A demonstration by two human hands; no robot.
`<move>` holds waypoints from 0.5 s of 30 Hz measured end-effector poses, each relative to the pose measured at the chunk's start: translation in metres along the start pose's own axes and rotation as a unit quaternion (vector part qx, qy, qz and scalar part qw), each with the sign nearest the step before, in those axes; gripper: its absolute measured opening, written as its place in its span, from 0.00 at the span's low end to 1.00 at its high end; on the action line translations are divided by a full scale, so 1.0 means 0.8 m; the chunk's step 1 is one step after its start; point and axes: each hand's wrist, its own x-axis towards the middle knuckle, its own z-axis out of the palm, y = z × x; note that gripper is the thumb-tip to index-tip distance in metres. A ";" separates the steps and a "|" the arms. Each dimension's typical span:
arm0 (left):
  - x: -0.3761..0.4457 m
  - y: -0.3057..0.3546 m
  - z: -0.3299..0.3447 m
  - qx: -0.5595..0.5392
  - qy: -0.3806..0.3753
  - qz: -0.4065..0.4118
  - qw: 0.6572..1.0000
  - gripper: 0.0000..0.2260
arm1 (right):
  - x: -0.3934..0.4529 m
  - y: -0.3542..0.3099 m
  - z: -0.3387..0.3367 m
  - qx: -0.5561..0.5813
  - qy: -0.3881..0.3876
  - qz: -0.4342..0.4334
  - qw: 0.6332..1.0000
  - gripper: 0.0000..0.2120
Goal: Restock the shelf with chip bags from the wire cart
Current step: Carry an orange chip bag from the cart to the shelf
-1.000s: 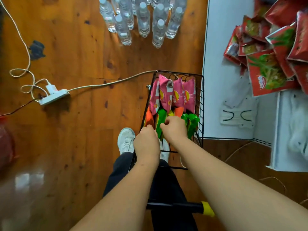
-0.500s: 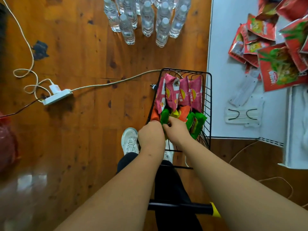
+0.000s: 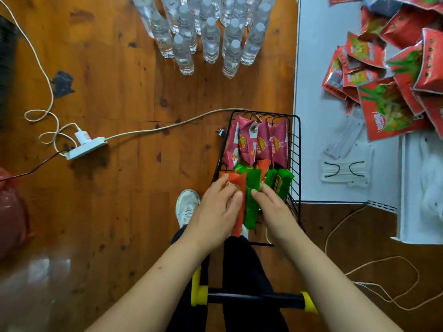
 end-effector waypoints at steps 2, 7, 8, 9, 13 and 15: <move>0.000 0.020 -0.015 -0.043 -0.018 0.009 0.999 0.13 | -0.010 -0.014 -0.007 0.026 0.022 -0.003 0.999 0.13; 0.010 0.058 -0.039 0.028 0.012 0.085 0.996 0.11 | -0.044 -0.061 -0.031 0.011 0.031 -0.044 0.998 0.33; 0.010 0.070 -0.044 0.033 0.019 0.087 0.995 0.16 | -0.055 -0.074 -0.036 -0.014 0.038 -0.053 0.998 0.34; 0.008 0.084 -0.050 0.032 0.024 0.088 0.995 0.21 | -0.065 -0.085 -0.041 -0.033 0.055 -0.060 0.996 0.34; -0.015 0.146 -0.092 0.170 0.030 0.105 0.979 0.48 | -0.120 -0.132 -0.060 -0.024 0.074 -0.085 0.993 0.32; -0.038 0.187 -0.124 0.288 -0.018 0.110 0.951 0.56 | -0.169 -0.165 -0.064 -0.033 0.046 -0.105 0.993 0.26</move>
